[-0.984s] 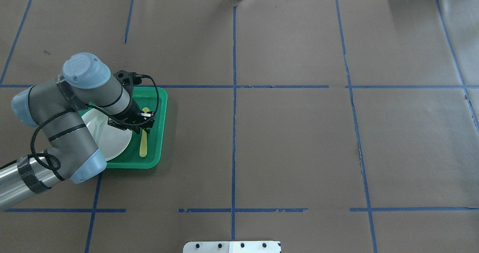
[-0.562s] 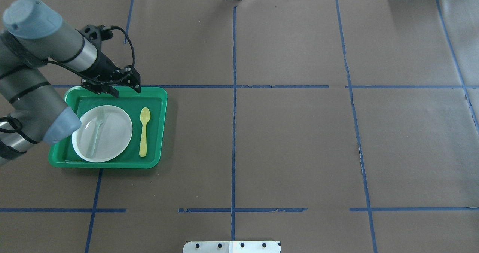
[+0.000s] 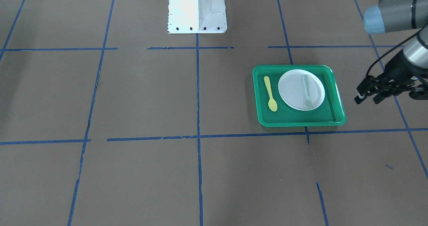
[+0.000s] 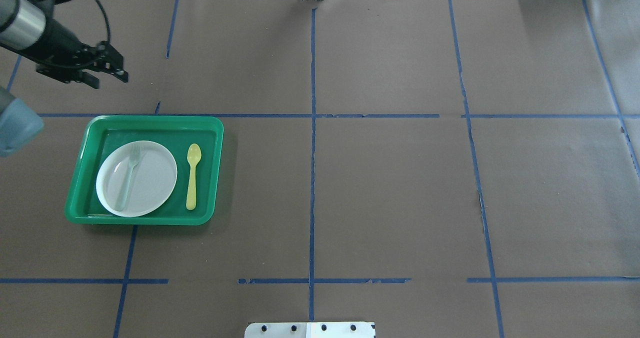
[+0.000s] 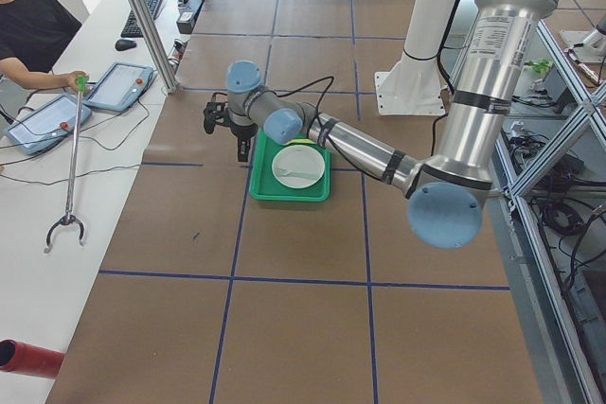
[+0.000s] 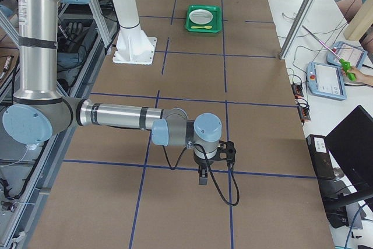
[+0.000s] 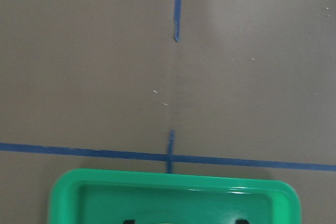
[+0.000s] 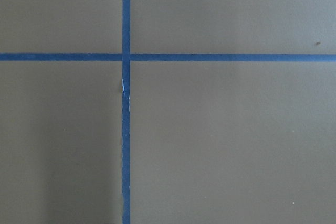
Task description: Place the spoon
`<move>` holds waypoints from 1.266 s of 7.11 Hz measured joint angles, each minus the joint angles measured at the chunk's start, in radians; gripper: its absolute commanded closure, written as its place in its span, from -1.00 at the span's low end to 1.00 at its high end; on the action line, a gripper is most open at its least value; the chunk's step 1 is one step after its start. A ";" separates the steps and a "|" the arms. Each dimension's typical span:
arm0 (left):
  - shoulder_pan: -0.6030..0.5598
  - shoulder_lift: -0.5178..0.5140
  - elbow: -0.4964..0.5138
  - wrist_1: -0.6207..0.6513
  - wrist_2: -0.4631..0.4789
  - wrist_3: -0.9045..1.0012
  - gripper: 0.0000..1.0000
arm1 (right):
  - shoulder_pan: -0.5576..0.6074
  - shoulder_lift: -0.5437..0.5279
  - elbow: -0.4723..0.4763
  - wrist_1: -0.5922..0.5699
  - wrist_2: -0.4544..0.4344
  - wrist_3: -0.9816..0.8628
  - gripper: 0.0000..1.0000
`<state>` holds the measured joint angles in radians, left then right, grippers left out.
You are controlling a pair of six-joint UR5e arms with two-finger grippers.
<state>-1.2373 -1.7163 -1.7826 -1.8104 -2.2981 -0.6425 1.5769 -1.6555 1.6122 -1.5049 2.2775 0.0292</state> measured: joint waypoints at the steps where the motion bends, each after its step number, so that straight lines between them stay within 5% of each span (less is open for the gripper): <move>1: -0.077 0.092 -0.002 0.005 -0.001 0.181 -0.40 | 0.000 0.000 0.000 0.000 0.000 0.000 -1.00; 3: -0.264 0.198 0.048 0.088 0.001 0.554 -0.37 | 0.000 0.000 0.000 0.000 0.000 0.000 -1.00; 5: -0.374 0.191 0.091 0.250 0.002 0.731 -0.39 | 0.000 0.000 0.000 0.000 0.000 0.000 -1.00; 7: -0.392 0.177 0.086 0.352 -0.001 0.757 -1.00 | 0.000 0.000 0.000 0.000 0.000 0.000 -1.00; 9: -0.394 0.181 0.064 0.372 -0.003 0.763 -1.00 | 0.000 0.000 0.000 0.000 0.000 0.000 -1.00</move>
<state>-1.6316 -1.5349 -1.7182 -1.4385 -2.3016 0.1207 1.5769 -1.6552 1.6118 -1.5048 2.2779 0.0292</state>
